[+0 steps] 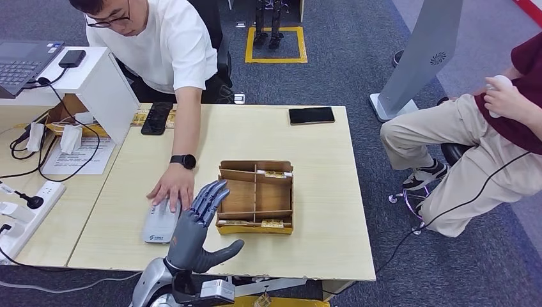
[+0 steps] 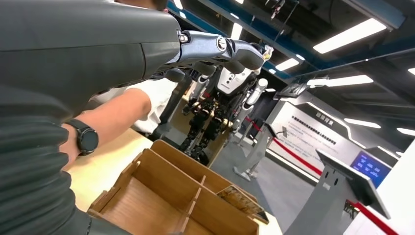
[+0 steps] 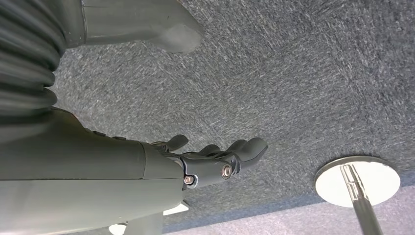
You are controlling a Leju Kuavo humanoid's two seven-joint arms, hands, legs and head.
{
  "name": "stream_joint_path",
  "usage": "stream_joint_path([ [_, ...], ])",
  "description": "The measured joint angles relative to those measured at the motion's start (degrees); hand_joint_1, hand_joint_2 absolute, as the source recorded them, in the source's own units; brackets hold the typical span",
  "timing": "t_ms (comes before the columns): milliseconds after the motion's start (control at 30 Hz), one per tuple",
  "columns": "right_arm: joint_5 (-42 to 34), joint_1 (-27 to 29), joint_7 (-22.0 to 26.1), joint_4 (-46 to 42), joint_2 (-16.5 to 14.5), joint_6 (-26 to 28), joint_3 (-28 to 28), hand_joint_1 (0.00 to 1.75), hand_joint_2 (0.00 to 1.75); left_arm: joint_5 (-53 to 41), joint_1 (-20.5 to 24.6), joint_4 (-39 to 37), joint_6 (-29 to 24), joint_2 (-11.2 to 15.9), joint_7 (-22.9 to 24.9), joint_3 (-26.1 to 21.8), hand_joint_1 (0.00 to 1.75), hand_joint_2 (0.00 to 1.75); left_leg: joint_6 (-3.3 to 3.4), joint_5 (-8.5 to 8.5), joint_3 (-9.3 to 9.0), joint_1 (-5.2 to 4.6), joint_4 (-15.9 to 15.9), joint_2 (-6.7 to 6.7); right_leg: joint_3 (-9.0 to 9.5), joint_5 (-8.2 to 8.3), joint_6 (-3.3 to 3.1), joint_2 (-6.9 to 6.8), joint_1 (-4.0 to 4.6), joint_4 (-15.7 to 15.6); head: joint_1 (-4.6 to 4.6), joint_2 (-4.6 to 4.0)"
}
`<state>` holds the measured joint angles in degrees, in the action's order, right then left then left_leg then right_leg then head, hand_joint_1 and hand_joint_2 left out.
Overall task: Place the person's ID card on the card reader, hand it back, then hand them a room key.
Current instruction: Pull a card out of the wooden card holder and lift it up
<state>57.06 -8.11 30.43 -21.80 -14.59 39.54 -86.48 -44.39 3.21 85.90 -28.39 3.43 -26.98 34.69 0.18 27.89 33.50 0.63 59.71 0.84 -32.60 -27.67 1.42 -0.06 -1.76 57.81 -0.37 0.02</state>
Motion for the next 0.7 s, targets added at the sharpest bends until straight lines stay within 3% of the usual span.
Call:
stream_joint_path([
  [700,-1.29,0.51,-0.94,0.04,0.02,0.0,1.97,0.0,1.75,-9.92,2.87,-5.55,2.26,0.58,8.11,2.37,0.0,1.75,0.0,0.0,0.0,0.0,0.0,0.0,0.0,0.0,0.0,0.0,0.0,0.0,0.0,0.01],
])
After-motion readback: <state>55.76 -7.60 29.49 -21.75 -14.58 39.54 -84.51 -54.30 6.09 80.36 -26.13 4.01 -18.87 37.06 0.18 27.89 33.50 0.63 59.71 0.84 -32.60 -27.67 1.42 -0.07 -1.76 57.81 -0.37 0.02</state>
